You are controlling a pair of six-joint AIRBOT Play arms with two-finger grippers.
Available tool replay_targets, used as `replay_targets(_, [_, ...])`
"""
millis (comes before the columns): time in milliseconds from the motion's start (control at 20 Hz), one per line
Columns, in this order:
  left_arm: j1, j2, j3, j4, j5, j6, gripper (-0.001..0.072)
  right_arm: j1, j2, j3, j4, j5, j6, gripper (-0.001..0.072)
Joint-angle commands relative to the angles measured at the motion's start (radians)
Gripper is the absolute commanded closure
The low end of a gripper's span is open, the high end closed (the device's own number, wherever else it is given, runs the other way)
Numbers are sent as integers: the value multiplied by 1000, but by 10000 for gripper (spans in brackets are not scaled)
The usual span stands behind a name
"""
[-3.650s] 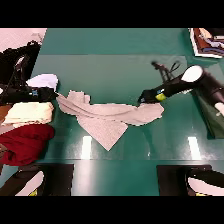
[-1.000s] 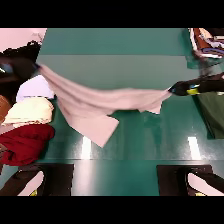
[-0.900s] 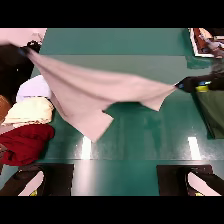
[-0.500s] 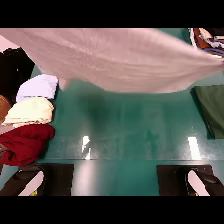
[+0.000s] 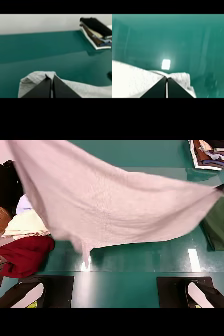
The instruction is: Fold the shirts.
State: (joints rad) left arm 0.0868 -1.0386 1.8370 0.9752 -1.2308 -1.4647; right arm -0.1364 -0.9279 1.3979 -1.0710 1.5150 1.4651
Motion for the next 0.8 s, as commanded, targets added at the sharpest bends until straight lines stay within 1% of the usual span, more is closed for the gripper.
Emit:
replay_targets(0, [0, -184, -133, -6, -23, 29, 686, 93, -167, -129, -113, -76, 66, 701])
replay_targets(100, [-6, -338, -172, -5, -6, 29, 686, 129, -288, -169, -108, -174, 64, 701])
replay_targets(200, [-32, -496, -174, 2, 31, 34, 686, 159, -405, -159, -103, -269, 64, 701])
replay_targets(250, [-50, -565, -174, 1, 68, 52, 686, 175, -462, -137, -100, -304, 64, 701])
replay_targets(350, [-80, -660, -174, 4, 157, 85, 685, 200, -559, -62, -100, -331, 64, 701])
replay_targets(400, [-85, -686, -174, 3, 185, 85, 685, 207, -599, -18, -100, -332, 64, 701])
replay_targets(500, [-84, -702, -174, 21, 200, 84, 673, 213, -662, 65, -100, -330, 64, 697])
replay_targets(550, [-77, -702, -169, 33, 188, 80, 393, 213, -688, 107, -99, -318, 64, 564])
replay_targets(600, [-68, -702, -159, 48, 151, 68, 135, 213, -706, 144, -98, -298, 64, 393])
replay_targets(650, [-51, -702, -143, 68, 79, 47, 166, 212, -713, 174, -99, -272, 57, 384])
replay_targets(750, [-10, -695, -129, 95, -92, 46, 165, 205, -685, 183, -99, -231, 23, 384])
